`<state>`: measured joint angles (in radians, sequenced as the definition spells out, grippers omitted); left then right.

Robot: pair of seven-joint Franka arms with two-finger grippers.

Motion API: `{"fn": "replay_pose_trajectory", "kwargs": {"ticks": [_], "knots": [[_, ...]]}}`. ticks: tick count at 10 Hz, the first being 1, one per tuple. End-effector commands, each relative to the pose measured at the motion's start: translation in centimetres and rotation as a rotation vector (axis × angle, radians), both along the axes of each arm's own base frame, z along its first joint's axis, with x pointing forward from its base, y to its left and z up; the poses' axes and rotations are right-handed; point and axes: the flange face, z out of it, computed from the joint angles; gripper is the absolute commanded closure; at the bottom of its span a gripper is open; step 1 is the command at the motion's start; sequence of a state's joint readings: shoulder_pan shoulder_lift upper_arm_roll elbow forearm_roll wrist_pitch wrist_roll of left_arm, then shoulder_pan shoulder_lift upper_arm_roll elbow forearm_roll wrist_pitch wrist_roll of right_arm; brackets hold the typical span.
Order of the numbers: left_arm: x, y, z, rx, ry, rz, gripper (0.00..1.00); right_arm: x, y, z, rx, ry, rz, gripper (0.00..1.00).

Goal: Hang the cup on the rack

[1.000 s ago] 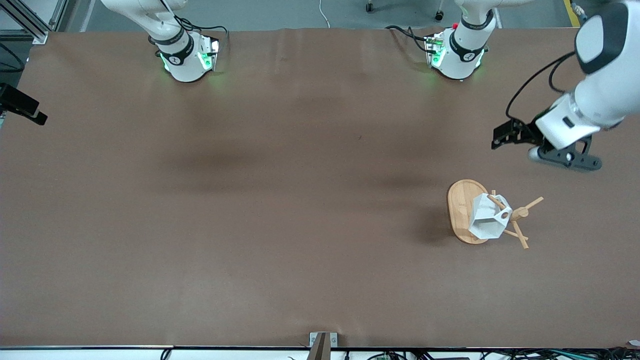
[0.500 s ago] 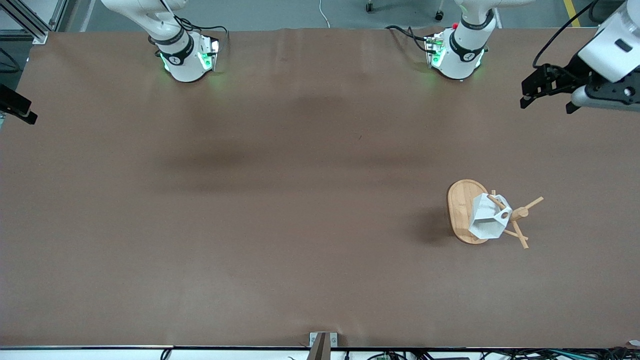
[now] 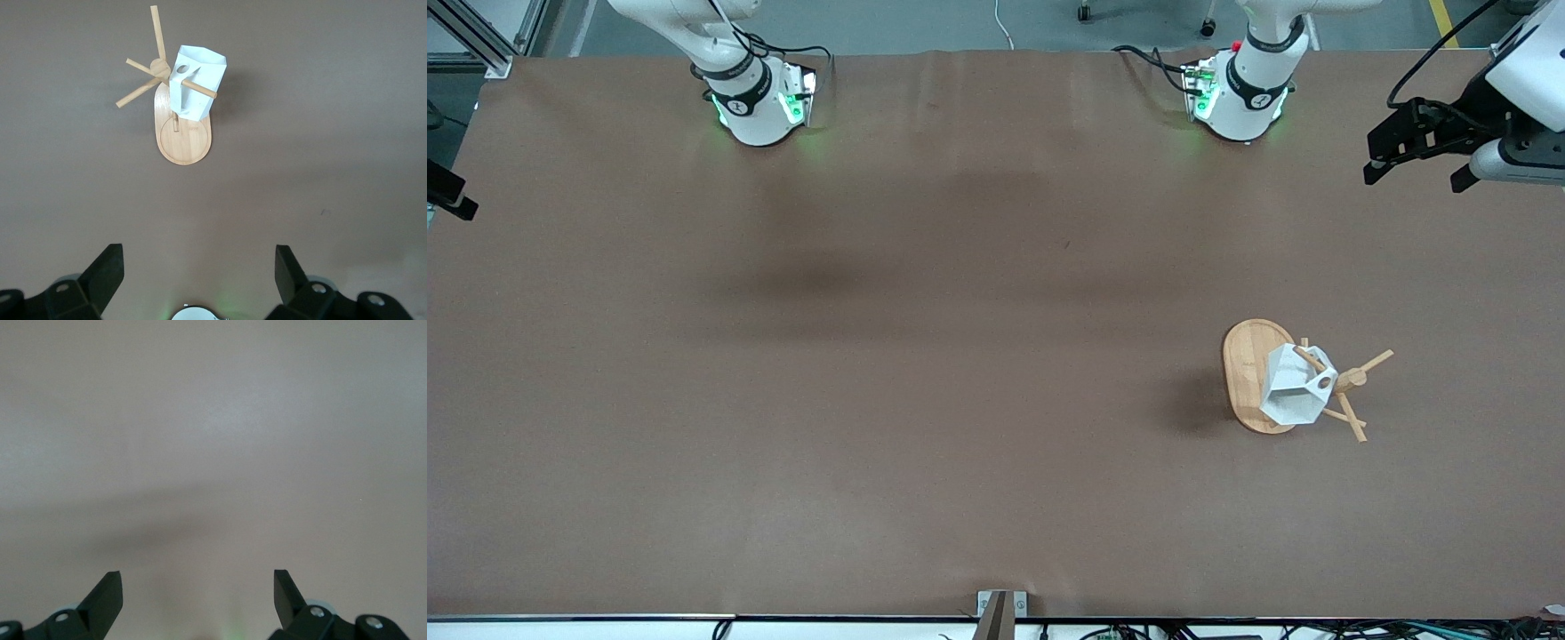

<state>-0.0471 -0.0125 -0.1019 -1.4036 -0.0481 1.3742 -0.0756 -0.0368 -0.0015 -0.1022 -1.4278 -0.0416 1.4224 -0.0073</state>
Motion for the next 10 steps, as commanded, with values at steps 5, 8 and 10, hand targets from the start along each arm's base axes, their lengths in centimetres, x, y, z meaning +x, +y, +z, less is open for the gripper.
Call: {"fn": "replay_pose_trajectory", "kwargs": {"ticks": [5,8,10], "knots": [[0.1,-0.1,-2.2,0.082,0.048,0.069,0.0,0.1,0.3,0.4,0.017,-0.008,0.012,0.0],[0.1,0.0,-2.1,0.08,0.044,0.066,0.0,0.2,0.2,0.4,0.018,-0.009,0.013,0.0],[0.3,-0.1,-2.2,0.078,0.037,0.066,0.0,0.2,0.3,0.4,0.018,-0.009,0.015,0.0]]}}
